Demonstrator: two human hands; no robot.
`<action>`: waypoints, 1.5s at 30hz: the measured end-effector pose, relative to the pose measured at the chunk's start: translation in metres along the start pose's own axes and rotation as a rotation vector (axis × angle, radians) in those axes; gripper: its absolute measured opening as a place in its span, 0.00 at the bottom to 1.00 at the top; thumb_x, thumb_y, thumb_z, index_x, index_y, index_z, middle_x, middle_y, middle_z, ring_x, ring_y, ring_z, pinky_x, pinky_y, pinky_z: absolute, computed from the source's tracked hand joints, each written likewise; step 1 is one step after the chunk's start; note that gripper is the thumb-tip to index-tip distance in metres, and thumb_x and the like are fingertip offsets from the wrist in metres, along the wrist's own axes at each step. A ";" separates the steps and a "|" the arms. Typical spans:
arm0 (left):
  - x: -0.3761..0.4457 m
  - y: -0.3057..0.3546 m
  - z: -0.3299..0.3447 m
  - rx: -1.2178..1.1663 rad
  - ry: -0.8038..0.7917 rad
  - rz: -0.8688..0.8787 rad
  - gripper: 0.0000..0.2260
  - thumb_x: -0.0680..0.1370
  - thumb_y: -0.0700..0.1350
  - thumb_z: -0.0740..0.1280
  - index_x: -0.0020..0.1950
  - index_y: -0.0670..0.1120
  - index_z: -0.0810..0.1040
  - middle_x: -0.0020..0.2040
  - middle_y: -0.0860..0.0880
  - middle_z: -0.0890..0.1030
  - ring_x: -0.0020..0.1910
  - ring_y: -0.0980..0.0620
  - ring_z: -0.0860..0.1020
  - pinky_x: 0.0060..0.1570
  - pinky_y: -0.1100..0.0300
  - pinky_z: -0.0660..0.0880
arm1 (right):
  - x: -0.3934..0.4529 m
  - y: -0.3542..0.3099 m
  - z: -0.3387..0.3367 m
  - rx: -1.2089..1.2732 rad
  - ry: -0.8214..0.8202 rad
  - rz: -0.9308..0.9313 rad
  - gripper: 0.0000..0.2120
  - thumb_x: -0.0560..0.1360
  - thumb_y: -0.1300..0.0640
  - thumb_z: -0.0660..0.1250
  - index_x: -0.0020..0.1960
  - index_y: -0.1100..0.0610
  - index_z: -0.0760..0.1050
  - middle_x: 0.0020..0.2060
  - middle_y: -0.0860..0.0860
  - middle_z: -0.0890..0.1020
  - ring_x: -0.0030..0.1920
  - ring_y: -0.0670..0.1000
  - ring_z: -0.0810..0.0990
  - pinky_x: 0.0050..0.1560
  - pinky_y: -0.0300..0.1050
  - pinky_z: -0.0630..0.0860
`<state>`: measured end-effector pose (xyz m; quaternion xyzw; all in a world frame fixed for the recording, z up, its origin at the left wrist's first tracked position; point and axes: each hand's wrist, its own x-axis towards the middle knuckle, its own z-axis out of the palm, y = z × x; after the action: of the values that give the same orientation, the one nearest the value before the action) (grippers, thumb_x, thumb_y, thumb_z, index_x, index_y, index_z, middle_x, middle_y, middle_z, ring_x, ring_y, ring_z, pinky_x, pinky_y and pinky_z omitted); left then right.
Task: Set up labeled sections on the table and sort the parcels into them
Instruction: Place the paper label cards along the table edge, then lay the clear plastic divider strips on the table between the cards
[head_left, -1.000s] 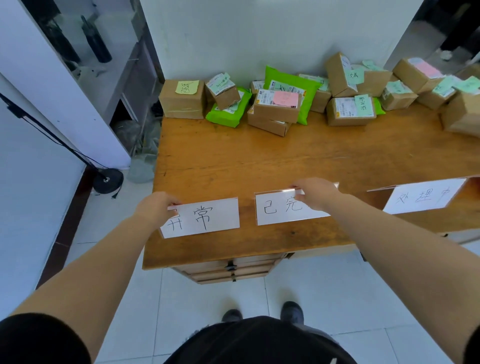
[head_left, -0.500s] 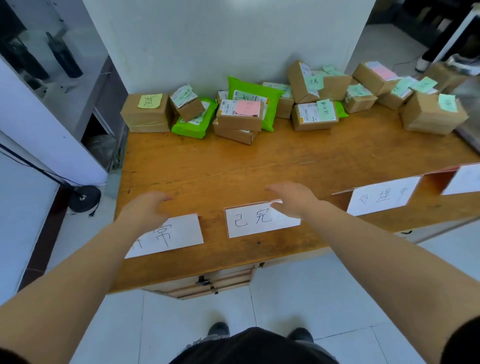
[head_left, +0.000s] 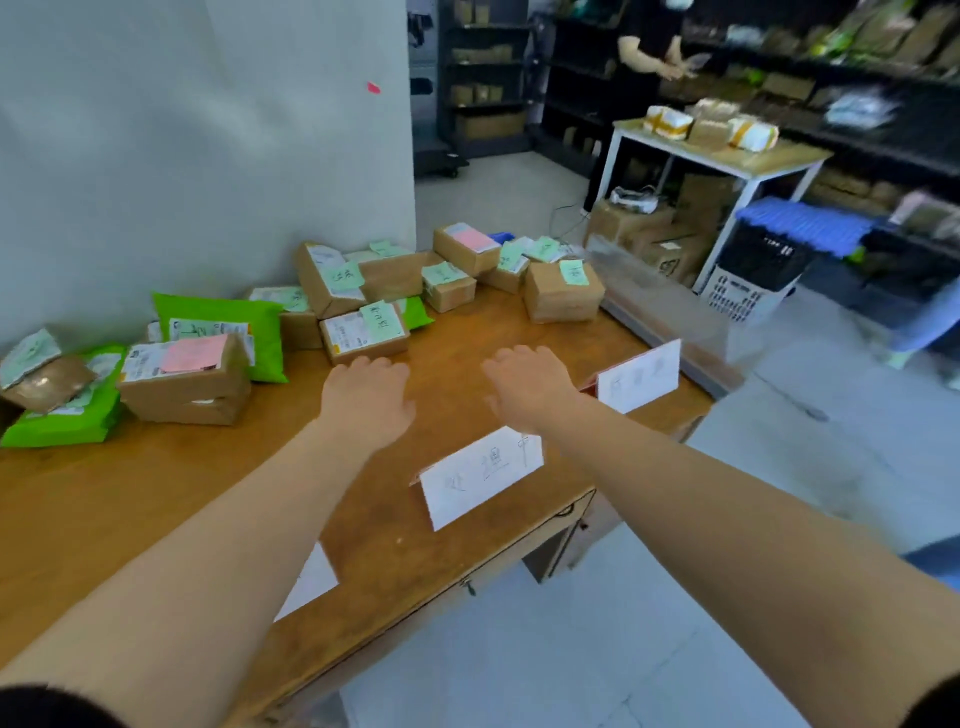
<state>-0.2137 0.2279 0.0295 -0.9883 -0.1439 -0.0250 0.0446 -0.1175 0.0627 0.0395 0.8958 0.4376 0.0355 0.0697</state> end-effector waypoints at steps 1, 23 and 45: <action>0.014 0.019 -0.002 -0.013 0.008 0.037 0.17 0.77 0.54 0.59 0.63 0.49 0.71 0.59 0.48 0.76 0.58 0.47 0.74 0.52 0.52 0.72 | -0.005 0.021 0.001 0.023 0.008 0.035 0.17 0.78 0.50 0.60 0.65 0.54 0.69 0.59 0.53 0.75 0.60 0.54 0.73 0.59 0.50 0.68; 0.302 0.280 0.030 -0.304 -0.100 0.249 0.20 0.78 0.55 0.58 0.68 0.51 0.68 0.64 0.49 0.74 0.62 0.48 0.73 0.57 0.54 0.73 | 0.035 0.377 0.072 0.162 -0.028 0.516 0.15 0.77 0.56 0.61 0.63 0.54 0.70 0.54 0.52 0.77 0.54 0.54 0.74 0.52 0.47 0.70; 0.376 0.475 0.057 -0.949 -0.332 -0.453 0.13 0.77 0.50 0.63 0.44 0.41 0.79 0.41 0.41 0.79 0.46 0.42 0.76 0.33 0.59 0.61 | 0.092 0.525 0.169 1.356 -0.408 0.384 0.17 0.76 0.66 0.58 0.63 0.60 0.74 0.45 0.56 0.78 0.43 0.54 0.76 0.40 0.45 0.74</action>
<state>0.2839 -0.1137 -0.0420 -0.8348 -0.3312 0.0602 -0.4356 0.3695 -0.1994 -0.0456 0.7919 0.1769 -0.3990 -0.4271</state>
